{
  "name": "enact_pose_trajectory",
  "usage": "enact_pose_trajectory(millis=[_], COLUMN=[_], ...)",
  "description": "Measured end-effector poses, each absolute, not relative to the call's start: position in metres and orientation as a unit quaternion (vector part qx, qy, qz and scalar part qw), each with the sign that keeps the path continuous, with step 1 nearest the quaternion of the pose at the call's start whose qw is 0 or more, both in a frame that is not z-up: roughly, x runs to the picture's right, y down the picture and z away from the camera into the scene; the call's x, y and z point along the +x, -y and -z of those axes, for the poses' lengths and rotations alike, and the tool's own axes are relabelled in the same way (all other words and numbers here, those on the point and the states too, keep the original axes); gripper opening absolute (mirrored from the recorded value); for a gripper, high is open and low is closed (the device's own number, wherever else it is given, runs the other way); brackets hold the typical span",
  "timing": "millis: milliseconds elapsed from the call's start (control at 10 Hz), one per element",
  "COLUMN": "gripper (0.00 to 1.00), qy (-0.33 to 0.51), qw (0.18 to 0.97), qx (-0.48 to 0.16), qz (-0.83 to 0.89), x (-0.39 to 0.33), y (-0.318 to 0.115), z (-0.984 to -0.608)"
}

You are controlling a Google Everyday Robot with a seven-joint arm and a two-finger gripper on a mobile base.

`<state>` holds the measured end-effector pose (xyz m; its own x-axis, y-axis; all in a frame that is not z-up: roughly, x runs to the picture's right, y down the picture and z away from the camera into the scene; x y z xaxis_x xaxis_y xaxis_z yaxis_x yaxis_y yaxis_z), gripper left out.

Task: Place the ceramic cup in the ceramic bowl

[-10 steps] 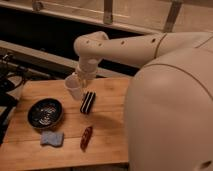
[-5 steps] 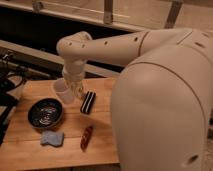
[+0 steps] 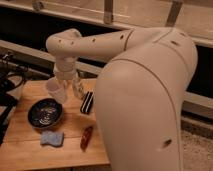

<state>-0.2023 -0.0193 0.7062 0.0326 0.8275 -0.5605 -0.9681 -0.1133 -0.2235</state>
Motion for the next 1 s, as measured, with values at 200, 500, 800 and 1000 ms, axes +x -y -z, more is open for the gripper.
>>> enact_pose_trajectory(millis=[200,500,800,1000], gripper=[0.0,0.0,0.0,0.0], qy=[-0.119,-0.124,-0.128,-0.134], qw=[0.662,0.671,0.686,0.69], qx=[-0.3,-0.307,-0.319,-0.326], qz=[-0.676,-0.663,-0.641,-0.632], x=[-0.213,-0.232,-0.253,-0.268], y=[0.021,0.018,0.007,-0.006], z=[-0.706,-0.71,-0.707,-0.707])
